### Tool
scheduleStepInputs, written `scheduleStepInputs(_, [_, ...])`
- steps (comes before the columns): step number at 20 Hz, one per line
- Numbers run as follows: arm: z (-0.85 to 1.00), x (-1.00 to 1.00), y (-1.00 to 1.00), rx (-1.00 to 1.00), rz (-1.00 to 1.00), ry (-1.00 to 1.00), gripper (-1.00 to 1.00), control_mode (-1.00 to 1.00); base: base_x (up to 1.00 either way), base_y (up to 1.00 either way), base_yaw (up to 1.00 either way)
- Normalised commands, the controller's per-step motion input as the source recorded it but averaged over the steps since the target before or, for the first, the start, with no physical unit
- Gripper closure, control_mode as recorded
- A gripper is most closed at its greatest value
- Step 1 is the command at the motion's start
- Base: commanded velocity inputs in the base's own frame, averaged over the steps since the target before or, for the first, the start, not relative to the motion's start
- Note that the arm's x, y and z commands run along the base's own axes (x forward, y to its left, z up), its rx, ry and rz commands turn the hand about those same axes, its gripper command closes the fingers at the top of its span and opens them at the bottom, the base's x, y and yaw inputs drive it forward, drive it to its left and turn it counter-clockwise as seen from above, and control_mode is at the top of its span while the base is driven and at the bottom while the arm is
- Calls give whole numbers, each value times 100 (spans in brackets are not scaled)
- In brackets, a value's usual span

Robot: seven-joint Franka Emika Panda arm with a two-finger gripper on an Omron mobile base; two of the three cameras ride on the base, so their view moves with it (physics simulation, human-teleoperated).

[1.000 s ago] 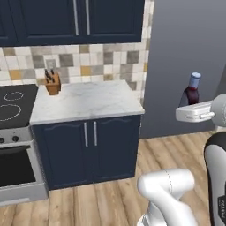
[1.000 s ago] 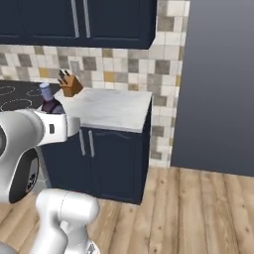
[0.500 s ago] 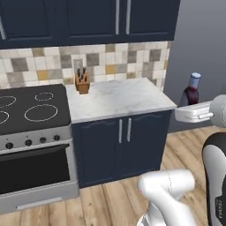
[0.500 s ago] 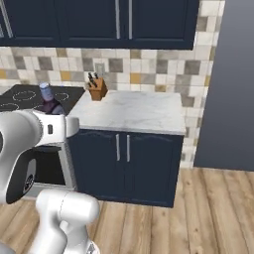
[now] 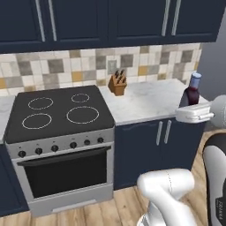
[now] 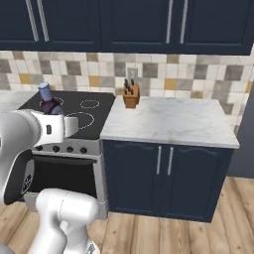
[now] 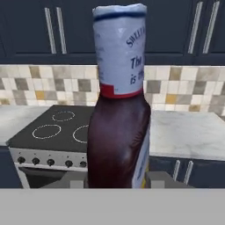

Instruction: Take 2 condiments from the cabinet and move them on the counter near the stove.Make sure the condiments are lined up with each other, next to each other.

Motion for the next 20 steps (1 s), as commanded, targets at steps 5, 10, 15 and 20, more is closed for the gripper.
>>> scheduleStepInputs(5, [0,0,0,0,0,0,100,100,72,88,0])
scheduleStepInputs(10, [0,0,0,0,0,0,100,100,64,42,0])
scheduleStepInputs(15, [0,0,0,0,0,0,100,100,69,4,0])
scheduleStepInputs(20, [0,0,0,0,0,0,100,100,59,0,-1])
